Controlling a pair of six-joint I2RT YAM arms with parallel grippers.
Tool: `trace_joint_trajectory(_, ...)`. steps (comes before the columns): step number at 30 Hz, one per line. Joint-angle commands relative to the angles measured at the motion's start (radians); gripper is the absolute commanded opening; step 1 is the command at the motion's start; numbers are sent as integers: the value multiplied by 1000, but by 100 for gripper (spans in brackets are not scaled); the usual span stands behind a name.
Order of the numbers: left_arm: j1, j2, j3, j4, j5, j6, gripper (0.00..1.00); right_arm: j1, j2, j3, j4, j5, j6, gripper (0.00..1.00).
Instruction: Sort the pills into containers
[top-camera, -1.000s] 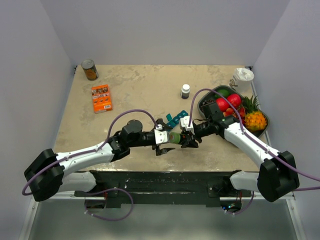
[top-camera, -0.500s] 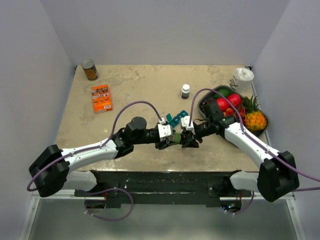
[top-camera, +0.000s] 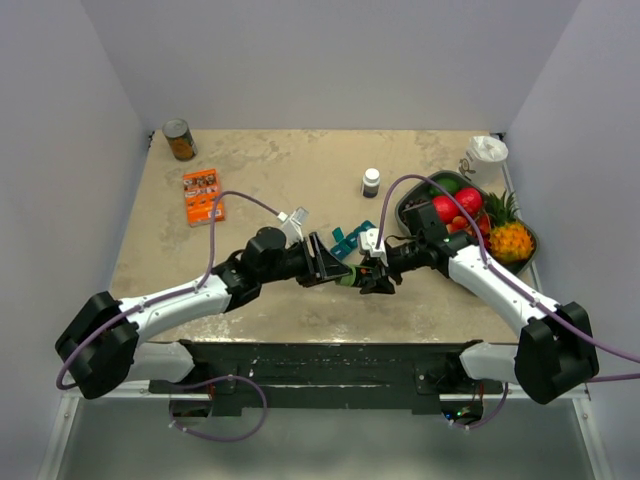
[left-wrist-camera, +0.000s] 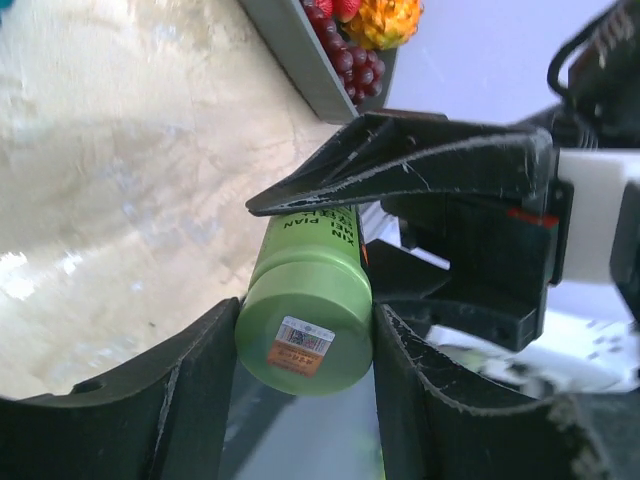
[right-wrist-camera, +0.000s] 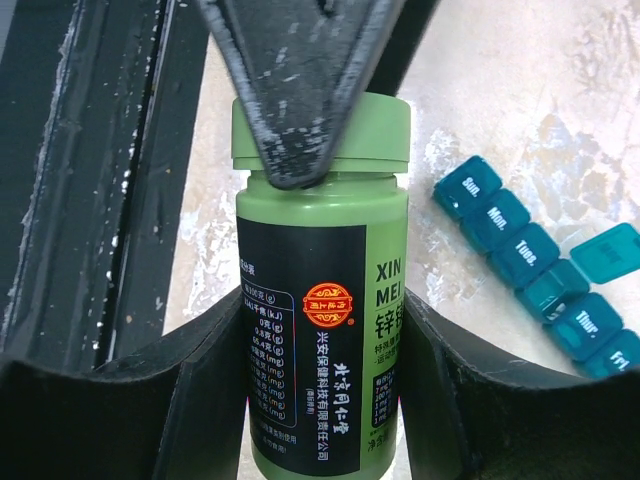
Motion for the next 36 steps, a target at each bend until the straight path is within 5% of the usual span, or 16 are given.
trace_joint_trajectory(1,-11,-25,14,40,38,-350,0,-11,-33,15,23,-3,11,0)
trace_joint_trajectory(14,5,-136,-55,9,41,-413,0,-16,-32,11,24,-6,8,0)
trace_joint_trajectory(36,236,-345,-282,-51,58,-299,0,-17,-32,9,21,-11,3,0)
